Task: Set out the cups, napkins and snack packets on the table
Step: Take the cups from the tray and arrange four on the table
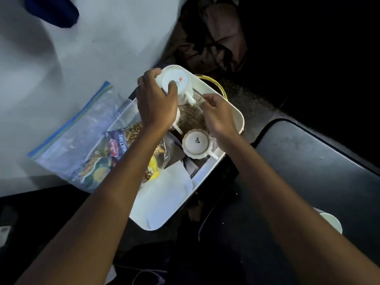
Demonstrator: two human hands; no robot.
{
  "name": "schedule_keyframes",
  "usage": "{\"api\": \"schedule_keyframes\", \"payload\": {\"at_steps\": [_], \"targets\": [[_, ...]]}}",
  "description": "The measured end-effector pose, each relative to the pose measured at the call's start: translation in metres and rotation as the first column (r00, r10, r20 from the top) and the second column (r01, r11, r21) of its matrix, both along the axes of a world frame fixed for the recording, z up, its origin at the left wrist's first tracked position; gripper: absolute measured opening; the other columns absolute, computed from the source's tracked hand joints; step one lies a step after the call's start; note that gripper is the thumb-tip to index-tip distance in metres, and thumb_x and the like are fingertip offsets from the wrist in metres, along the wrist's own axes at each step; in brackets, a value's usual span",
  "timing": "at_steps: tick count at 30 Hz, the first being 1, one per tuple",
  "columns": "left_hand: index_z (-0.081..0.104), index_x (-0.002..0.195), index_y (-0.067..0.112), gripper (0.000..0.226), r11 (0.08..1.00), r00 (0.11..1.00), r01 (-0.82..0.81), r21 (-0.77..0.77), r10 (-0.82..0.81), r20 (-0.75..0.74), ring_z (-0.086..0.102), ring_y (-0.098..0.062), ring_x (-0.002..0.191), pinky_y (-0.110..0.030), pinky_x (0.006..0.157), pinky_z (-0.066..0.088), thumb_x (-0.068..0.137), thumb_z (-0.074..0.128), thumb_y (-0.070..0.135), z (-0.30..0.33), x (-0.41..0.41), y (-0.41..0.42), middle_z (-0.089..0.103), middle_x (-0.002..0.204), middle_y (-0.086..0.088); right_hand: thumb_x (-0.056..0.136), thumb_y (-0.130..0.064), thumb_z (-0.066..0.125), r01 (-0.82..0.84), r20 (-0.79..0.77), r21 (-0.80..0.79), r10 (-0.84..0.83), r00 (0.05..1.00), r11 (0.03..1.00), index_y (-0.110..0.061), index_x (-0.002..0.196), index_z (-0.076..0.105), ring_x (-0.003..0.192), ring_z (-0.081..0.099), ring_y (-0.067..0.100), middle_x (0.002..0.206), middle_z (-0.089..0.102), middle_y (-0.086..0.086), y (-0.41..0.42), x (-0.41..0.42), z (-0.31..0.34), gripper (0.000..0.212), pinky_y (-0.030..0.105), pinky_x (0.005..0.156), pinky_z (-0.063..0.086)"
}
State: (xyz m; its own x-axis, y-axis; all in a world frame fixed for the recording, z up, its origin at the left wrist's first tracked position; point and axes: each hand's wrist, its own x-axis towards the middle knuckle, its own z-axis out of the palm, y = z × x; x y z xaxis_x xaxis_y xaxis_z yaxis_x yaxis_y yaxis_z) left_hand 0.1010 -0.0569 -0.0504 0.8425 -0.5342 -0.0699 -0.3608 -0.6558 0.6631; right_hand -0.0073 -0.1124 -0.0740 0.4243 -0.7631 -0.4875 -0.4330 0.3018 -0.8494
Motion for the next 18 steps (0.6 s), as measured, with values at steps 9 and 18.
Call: {"api": "schedule_keyframes", "payload": {"at_steps": [9,18], "targets": [[0.034,0.136,0.014,0.055,0.978,0.962,0.099,0.184,-0.047,-0.269,0.049,-0.036,0.12,-0.043,0.098,0.038,0.096,0.033,0.052,-0.016,0.014,-0.011,0.054,0.132,-0.017,0.094,-0.016,0.045,-0.017,0.033,0.112,0.013,0.999,0.994,-0.003,0.091,0.062,0.082,0.049,0.02,0.083,0.054,0.006,0.006,0.031,-0.004,0.022,0.035,0.076,0.039],[0.044,0.132,0.014,0.046,0.987,0.97,0.147,0.069,-0.13,-0.204,0.042,-0.026,0.129,-0.047,0.117,0.009,0.099,0.033,0.043,0.02,-0.01,-0.006,0.061,0.125,-0.006,0.09,-0.011,0.05,0.073,0.142,0.122,-0.09,0.986,0.99,-0.022,0.087,0.064,0.081,0.054,0.011,0.081,0.061,-0.007,0.009,0.011,0.029,0.018,0.029,0.078,0.042]]}}
